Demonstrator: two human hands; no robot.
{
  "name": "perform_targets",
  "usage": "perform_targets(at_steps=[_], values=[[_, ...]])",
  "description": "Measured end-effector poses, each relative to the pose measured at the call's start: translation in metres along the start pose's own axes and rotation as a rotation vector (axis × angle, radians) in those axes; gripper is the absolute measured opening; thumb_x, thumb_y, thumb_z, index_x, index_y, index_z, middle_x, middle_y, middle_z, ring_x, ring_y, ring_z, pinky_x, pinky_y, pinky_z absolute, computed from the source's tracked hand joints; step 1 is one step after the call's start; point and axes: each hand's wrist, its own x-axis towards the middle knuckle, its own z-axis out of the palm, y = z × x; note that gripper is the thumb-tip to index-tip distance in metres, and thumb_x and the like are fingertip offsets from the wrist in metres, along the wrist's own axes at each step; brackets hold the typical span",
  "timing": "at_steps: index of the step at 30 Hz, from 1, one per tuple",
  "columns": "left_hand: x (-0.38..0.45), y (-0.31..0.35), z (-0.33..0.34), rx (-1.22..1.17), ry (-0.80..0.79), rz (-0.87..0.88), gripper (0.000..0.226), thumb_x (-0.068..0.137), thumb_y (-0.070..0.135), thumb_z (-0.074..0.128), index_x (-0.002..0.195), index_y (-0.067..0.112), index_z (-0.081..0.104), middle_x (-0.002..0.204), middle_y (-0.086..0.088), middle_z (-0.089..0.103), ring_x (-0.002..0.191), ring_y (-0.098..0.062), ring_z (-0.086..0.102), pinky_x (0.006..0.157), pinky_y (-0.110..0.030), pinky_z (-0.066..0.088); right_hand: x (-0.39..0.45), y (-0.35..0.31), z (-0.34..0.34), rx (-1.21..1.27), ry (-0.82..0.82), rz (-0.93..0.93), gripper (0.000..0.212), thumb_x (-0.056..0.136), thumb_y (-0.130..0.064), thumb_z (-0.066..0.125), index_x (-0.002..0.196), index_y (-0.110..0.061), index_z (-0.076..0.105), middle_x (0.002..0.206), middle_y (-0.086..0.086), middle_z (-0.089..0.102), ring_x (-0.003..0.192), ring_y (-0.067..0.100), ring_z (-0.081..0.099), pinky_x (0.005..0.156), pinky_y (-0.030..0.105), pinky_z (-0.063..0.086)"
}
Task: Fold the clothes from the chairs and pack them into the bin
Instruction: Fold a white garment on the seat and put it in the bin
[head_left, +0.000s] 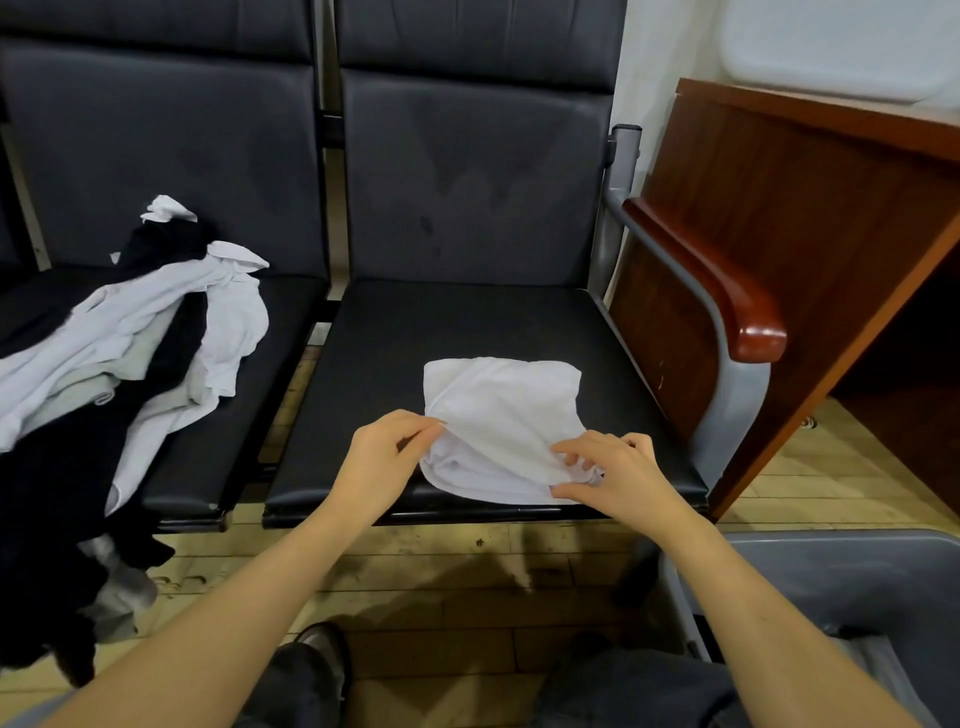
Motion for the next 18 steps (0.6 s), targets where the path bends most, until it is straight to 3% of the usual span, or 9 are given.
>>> perform_targets(at_steps=[5, 8, 10, 12, 15, 16, 18], values=[[0.006, 0.01, 0.012, -0.042, 0.115, -0.026, 0.02, 0.094, 0.019, 0.054, 0.108, 0.014, 0.068, 0.097, 0.007, 0.066, 0.091, 0.0, 0.06, 0.076, -0.003, 0.043, 0.0, 0.001, 0.001, -0.04, 0.063, 0.0, 0.026, 0.091, -0.048, 0.054, 0.112, -0.036, 0.065, 0.095, -0.023, 0.055, 0.087, -0.001, 0.051, 0.097, 0.03, 0.023], [0.009, 0.013, 0.02, -0.043, 0.145, -0.005, 0.018, 0.094, 0.017, 0.055, 0.104, 0.012, 0.069, 0.09, 0.009, 0.063, 0.086, -0.001, 0.059, 0.073, -0.005, 0.043, -0.001, 0.006, 0.004, 0.194, 0.217, -0.028, 0.023, 0.092, -0.032, 0.057, 0.111, -0.027, 0.07, 0.088, -0.017, 0.063, 0.072, 0.002, 0.055, 0.085, 0.035, 0.043], [0.008, 0.011, 0.02, 0.035, 0.1, 0.105, 0.018, 0.095, 0.02, 0.054, 0.097, 0.012, 0.07, 0.083, 0.013, 0.059, 0.079, -0.004, 0.058, 0.071, -0.01, 0.044, -0.003, 0.005, -0.002, 0.392, 0.296, 0.009, 0.025, 0.092, -0.02, 0.058, 0.115, -0.019, 0.068, 0.092, -0.009, 0.066, 0.077, 0.003, 0.059, 0.079, 0.02, 0.048], [0.004, 0.006, 0.019, 0.238, -0.022, 0.343, 0.028, 0.094, 0.03, 0.049, 0.09, 0.013, 0.07, 0.08, 0.008, 0.058, 0.073, -0.008, 0.055, 0.066, -0.021, 0.048, -0.005, 0.007, -0.009, 0.426, 0.357, 0.008, 0.025, 0.093, -0.01, 0.057, 0.114, -0.014, 0.068, 0.096, -0.004, 0.066, 0.087, 0.005, 0.061, 0.078, 0.014, 0.048], [-0.005, -0.009, 0.021, 0.489, -0.196, 0.609, 0.031, 0.091, 0.032, 0.046, 0.088, 0.017, 0.072, 0.084, 0.003, 0.059, 0.071, -0.011, 0.057, 0.059, -0.025, 0.051, -0.009, 0.014, -0.014, 0.238, 0.361, -0.051, 0.023, 0.091, -0.003, 0.058, 0.109, -0.009, 0.07, 0.084, -0.008, 0.06, 0.078, 0.006, 0.058, 0.073, 0.012, 0.045], [-0.009, -0.013, 0.021, 0.498, -0.223, 0.615, 0.03, 0.091, 0.032, 0.046, 0.089, 0.018, 0.073, 0.087, 0.004, 0.061, 0.073, -0.011, 0.059, 0.059, -0.024, 0.052, -0.009, 0.017, -0.013, 0.17, 0.342, -0.069, 0.022, 0.091, -0.001, 0.058, 0.108, -0.008, 0.071, 0.082, -0.009, 0.059, 0.074, 0.005, 0.056, 0.072, 0.013, 0.045], [-0.014, -0.016, 0.017, 0.47, -0.26, 0.585, 0.03, 0.09, 0.032, 0.047, 0.09, 0.019, 0.074, 0.089, 0.006, 0.065, 0.079, -0.01, 0.062, 0.062, -0.024, 0.055, -0.012, 0.022, -0.012, 0.067, 0.306, -0.073, 0.022, 0.09, 0.001, 0.057, 0.106, -0.005, 0.071, 0.085, 0.001, 0.063, 0.077, 0.013, 0.058, 0.075, 0.028, 0.052]])
